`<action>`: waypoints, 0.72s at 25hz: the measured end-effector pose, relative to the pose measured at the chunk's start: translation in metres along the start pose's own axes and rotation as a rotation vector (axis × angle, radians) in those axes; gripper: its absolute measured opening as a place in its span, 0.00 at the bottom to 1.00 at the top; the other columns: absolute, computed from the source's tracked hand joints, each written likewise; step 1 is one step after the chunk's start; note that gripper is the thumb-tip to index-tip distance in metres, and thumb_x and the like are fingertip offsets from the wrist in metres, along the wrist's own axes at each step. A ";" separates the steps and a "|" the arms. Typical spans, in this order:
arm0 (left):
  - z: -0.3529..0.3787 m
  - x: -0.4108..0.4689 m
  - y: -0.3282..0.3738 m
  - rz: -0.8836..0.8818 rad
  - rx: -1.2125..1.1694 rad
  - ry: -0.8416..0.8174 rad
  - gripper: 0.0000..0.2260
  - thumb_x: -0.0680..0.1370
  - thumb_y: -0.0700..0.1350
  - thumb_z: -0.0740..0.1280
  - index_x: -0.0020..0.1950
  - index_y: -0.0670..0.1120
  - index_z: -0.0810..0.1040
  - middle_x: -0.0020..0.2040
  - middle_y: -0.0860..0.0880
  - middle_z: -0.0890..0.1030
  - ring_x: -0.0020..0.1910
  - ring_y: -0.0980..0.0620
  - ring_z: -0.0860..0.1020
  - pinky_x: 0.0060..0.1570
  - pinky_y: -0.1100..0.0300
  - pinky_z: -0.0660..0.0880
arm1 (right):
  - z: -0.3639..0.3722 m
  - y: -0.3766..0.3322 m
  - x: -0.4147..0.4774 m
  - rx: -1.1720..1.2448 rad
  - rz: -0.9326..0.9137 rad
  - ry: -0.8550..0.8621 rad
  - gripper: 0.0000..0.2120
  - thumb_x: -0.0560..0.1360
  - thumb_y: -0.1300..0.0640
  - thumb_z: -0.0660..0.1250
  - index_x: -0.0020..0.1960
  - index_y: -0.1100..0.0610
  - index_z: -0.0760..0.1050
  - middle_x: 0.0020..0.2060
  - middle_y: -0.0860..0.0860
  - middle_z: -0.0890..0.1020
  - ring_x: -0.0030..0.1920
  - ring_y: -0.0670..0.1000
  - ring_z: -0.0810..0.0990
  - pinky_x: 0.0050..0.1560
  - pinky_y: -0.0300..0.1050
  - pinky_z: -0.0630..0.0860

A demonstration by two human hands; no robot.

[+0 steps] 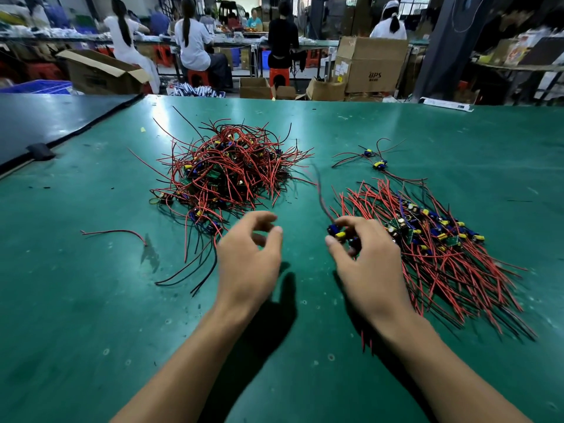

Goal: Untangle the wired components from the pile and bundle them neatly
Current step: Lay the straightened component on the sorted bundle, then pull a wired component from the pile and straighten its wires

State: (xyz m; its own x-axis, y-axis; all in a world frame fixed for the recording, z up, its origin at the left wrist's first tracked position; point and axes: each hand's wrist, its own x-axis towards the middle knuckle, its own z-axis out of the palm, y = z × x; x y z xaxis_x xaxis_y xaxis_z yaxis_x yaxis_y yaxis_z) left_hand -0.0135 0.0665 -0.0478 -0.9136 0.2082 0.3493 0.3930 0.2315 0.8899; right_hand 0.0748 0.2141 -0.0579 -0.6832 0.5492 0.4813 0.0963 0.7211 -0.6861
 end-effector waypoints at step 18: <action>-0.002 -0.008 0.013 -0.135 -0.167 -0.394 0.09 0.72 0.40 0.75 0.47 0.50 0.79 0.39 0.48 0.85 0.33 0.50 0.76 0.37 0.57 0.73 | 0.000 -0.003 -0.003 -0.078 -0.134 -0.281 0.24 0.74 0.58 0.74 0.69 0.54 0.75 0.58 0.52 0.81 0.58 0.53 0.79 0.63 0.52 0.73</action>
State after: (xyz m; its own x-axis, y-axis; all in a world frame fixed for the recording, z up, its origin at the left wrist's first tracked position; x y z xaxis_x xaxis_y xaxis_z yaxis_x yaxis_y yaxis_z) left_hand -0.0011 0.0657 -0.0390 -0.8333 0.5402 0.1173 0.2214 0.1318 0.9662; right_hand 0.0764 0.2097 -0.0573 -0.8658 0.3170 0.3871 0.0402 0.8152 -0.5778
